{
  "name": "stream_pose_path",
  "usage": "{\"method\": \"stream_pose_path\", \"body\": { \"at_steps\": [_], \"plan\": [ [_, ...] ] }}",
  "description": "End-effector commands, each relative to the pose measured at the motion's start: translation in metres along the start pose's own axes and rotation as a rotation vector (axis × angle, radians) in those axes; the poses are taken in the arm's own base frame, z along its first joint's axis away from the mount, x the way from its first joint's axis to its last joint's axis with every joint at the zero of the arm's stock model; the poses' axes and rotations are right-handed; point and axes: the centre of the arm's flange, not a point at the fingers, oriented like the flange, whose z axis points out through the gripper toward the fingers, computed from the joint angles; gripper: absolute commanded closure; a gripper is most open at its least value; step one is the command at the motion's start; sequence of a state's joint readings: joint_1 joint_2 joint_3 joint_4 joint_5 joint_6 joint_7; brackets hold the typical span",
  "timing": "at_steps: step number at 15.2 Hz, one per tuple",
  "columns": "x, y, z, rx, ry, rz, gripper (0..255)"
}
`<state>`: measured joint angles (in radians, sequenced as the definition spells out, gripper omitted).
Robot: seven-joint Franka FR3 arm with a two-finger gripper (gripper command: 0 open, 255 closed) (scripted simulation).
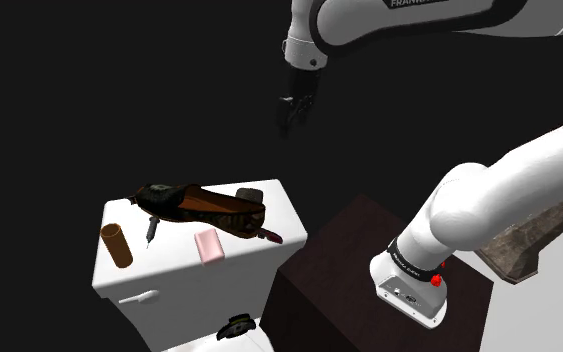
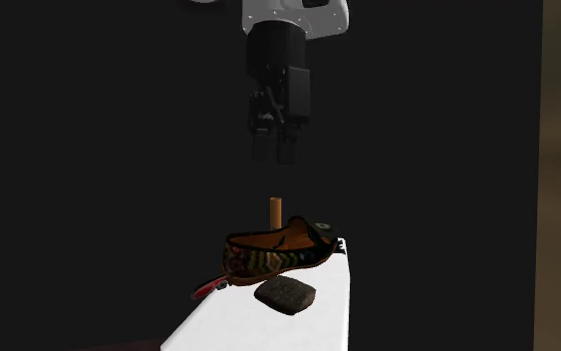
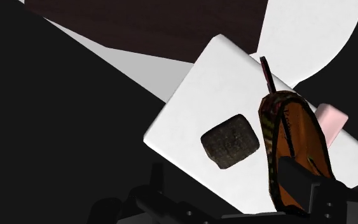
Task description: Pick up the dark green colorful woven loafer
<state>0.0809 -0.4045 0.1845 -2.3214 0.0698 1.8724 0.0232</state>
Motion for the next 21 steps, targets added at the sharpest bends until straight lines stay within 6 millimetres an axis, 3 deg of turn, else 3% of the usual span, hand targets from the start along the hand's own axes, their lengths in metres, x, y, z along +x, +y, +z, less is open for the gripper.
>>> {"method": "stream_pose_path", "body": {
  "at_steps": [1,17,21],
  "plan": [
    [0.018,-0.014,0.016,-0.002,-0.006,-0.019,0],
    [0.137,-0.151,0.138,-0.021,-0.064,-0.167,0],
    [0.141,-0.155,0.157,-0.021,-0.066,-0.171,0]
  ]
}}
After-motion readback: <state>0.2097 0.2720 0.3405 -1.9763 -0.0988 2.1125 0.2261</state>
